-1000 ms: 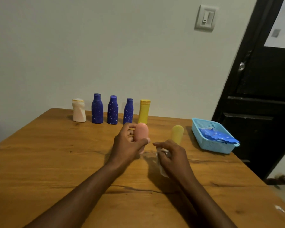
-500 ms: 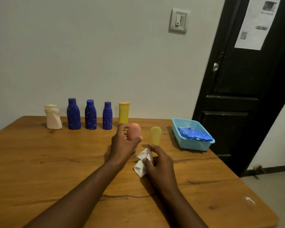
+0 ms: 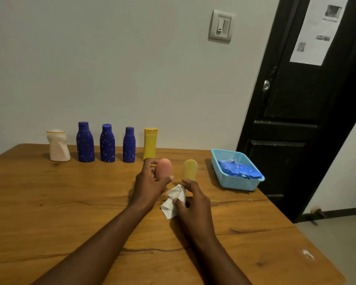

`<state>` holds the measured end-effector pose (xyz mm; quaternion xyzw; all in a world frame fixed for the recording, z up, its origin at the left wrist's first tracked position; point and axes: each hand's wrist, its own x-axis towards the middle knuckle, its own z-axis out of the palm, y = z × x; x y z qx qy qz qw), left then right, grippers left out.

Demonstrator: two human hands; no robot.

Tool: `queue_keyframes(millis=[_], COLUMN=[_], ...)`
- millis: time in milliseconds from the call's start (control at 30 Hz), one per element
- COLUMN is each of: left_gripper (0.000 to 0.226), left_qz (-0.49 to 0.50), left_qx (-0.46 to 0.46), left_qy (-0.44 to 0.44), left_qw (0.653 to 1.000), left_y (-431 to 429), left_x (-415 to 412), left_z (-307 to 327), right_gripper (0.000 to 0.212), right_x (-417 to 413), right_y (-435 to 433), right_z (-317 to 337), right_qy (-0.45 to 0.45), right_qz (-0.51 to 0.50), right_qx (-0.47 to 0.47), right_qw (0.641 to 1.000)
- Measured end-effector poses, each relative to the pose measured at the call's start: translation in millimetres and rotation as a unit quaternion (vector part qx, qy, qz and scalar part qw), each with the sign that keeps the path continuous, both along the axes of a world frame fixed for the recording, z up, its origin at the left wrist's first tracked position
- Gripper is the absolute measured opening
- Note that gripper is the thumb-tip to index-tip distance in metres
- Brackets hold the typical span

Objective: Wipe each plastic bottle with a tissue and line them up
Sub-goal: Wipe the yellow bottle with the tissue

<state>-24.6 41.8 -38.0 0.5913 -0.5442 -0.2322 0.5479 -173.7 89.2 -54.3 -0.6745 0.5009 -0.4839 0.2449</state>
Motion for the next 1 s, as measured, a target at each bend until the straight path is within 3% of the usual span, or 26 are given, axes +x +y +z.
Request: queue_keyframes(millis=[267, 533, 733, 867, 1000], left_gripper=[0.071, 0.099, 0.077, 0.042, 0.037], left_qz=[-0.024, -0.056, -0.06, -0.013, 0.007], left_qx=[0.006, 0.005, -0.005, -0.045, -0.082], left_qy=[0.015, 0.051, 0.093, -0.001, -0.125], left_qw=[1.0, 0.997, 0.994, 0.999, 0.989], left_y=[-2, 13, 40, 36, 14], left_x=[3, 13, 32, 57, 83], left_z=[-4, -5, 12, 38, 71], right_gripper=[0.057, 0.062, 0.061, 0.059, 0.035], right_x=[-1, 0, -1, 4, 19], right_y=[0, 3, 15, 10, -12], right_z=[2, 5, 21, 52, 94], right_qy=[-0.002, -0.024, -0.091, -0.056, -0.037], right_qz=[-0.007, -0.015, 0.005, 0.035, 0.042], right_qx=[-0.007, -0.02, -0.049, -0.101, -0.167], right_qw=[1.0, 0.999, 0.995, 0.993, 0.984])
